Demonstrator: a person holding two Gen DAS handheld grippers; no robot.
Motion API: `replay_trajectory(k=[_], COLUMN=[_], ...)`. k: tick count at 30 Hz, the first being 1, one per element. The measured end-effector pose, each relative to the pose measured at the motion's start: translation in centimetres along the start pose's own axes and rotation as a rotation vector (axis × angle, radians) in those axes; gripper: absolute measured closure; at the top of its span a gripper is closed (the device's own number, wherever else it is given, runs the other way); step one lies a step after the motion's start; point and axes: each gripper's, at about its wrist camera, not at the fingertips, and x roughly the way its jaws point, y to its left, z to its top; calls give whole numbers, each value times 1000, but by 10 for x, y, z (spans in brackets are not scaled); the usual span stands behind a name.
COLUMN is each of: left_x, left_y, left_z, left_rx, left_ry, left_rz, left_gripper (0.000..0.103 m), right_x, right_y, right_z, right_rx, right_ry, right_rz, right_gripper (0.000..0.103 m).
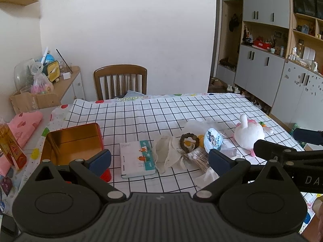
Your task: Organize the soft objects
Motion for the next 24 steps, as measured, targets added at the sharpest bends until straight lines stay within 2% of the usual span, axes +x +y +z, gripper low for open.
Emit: replay_trajectory(k=[14, 24], left_x=[7, 21], left_y=[2, -5], left_z=[0, 4], left_rx=[-1, -9], left_ry=[4, 17], left_rz=[8, -11], left_gripper=[0, 0], right_x=[2, 12], right_y=[0, -16], right_z=[0, -1], right_rx=[-6, 12], right_ry=[7, 29], right_rz=[1, -12], right_gripper=[5, 6])
